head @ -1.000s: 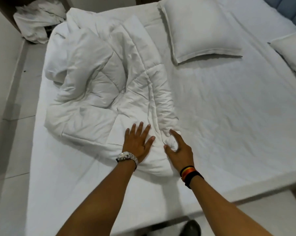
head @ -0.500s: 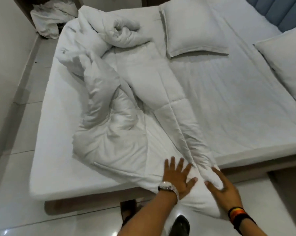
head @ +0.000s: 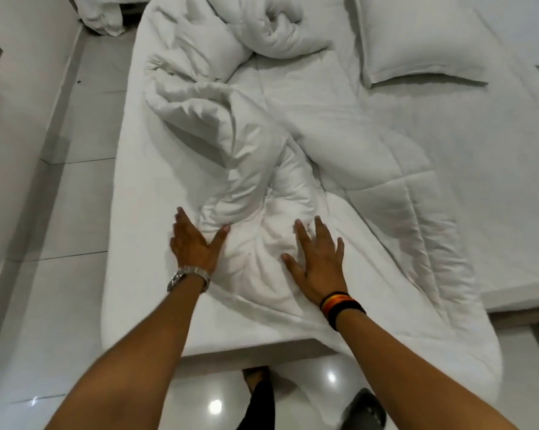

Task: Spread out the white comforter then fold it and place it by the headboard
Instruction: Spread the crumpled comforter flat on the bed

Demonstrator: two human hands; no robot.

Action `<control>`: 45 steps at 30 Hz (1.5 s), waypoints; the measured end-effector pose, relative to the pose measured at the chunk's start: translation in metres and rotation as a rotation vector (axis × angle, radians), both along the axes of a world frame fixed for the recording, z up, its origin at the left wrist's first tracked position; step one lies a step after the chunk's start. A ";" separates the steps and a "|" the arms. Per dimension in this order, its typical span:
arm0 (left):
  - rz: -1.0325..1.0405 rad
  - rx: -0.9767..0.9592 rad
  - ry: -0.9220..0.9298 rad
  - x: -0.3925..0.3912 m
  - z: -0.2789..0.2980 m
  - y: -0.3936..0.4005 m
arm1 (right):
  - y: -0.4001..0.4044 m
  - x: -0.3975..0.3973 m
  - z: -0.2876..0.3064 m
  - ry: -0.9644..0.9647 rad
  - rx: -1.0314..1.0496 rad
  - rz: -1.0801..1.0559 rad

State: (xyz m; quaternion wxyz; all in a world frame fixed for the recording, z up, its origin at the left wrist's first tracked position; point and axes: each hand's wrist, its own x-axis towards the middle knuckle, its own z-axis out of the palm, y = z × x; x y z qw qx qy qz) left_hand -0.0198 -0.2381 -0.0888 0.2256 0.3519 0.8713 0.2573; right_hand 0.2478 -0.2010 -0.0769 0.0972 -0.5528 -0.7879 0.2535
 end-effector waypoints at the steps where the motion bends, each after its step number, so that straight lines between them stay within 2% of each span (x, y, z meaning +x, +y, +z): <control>1: -0.043 -0.042 -0.080 -0.016 -0.003 0.011 | 0.005 -0.018 -0.005 -0.002 -0.008 0.013; 3: -0.179 -0.103 -0.208 -0.030 -0.007 0.031 | 0.012 -0.037 -0.013 -0.002 -0.034 0.002; 5: -0.251 -0.085 -0.296 -0.027 -0.009 0.041 | 0.014 -0.042 -0.019 -0.023 -0.054 -0.015; 9: -0.226 -0.021 -0.297 -0.014 0.003 0.024 | 0.007 -0.035 -0.012 -0.057 -0.072 0.019; 13: -0.091 0.113 -0.254 -0.010 0.050 -0.054 | -0.020 -0.034 0.016 0.006 -0.097 0.007; 16: 0.061 0.073 -0.165 -0.009 0.073 -0.161 | -0.058 -0.040 0.031 0.180 -0.021 0.039; 17: 0.108 0.031 -0.134 -0.012 0.070 -0.197 | -0.072 -0.042 0.028 0.182 -0.016 0.070; 19: 0.208 -0.130 -0.141 -0.015 0.054 -0.266 | -0.106 -0.037 0.011 -0.001 -0.114 0.209; 21: 0.257 -0.314 -0.251 -0.021 0.029 -0.311 | -0.141 -0.026 -0.013 -0.282 -0.254 0.336; 22: 0.242 -0.367 -0.290 -0.024 0.017 -0.319 | -0.150 -0.023 -0.022 -0.352 -0.276 0.341; 25: 0.198 -0.319 -0.308 -0.029 -0.004 -0.307 | -0.158 -0.025 -0.033 -0.327 -0.268 0.309; 30: 0.170 -0.176 -0.099 -0.036 -0.013 -0.236 | -0.122 -0.019 -0.036 -0.274 -0.163 0.208; 35: 0.242 -0.190 -0.112 -0.053 -0.036 -0.187 | -0.082 0.035 -0.038 -0.233 -0.081 -0.068; 38: 0.252 -0.251 -0.052 -0.057 -0.051 -0.177 | -0.061 0.086 -0.043 -0.297 -0.160 -0.303; 42: 0.079 -0.146 0.253 -0.019 -0.058 -0.167 | -0.029 0.138 -0.049 -0.336 -0.250 -0.479; 45: -0.158 -0.079 0.306 0.038 -0.061 -0.141 | 0.002 0.161 -0.053 -0.315 -0.294 -0.559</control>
